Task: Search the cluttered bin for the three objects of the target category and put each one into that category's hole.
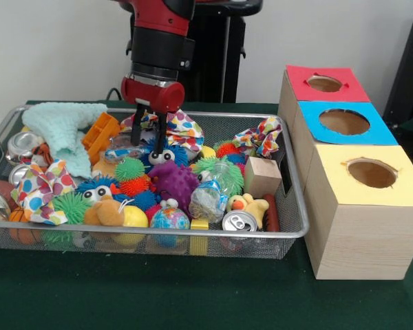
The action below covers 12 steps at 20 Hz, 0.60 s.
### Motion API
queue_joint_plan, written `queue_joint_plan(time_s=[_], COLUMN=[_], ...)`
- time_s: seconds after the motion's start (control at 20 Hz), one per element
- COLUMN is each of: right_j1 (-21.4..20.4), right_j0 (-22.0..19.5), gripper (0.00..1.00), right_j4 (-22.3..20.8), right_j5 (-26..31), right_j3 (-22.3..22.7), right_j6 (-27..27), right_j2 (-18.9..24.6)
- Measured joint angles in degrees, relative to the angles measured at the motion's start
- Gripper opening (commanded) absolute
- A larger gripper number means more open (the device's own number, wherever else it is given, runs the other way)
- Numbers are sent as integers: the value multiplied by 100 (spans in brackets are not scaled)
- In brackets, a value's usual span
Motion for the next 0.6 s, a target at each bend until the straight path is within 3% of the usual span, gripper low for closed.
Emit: queue_joint_plan(time_s=[0.35,0.6], right_j1=[246,329], right_j0=[863,1312], gripper=[100,100], right_j4=[1127,1709], right_j5=[-88,-86], right_j3=[-4,-3], right_j6=[0,0], right_j2=[-518,-807])
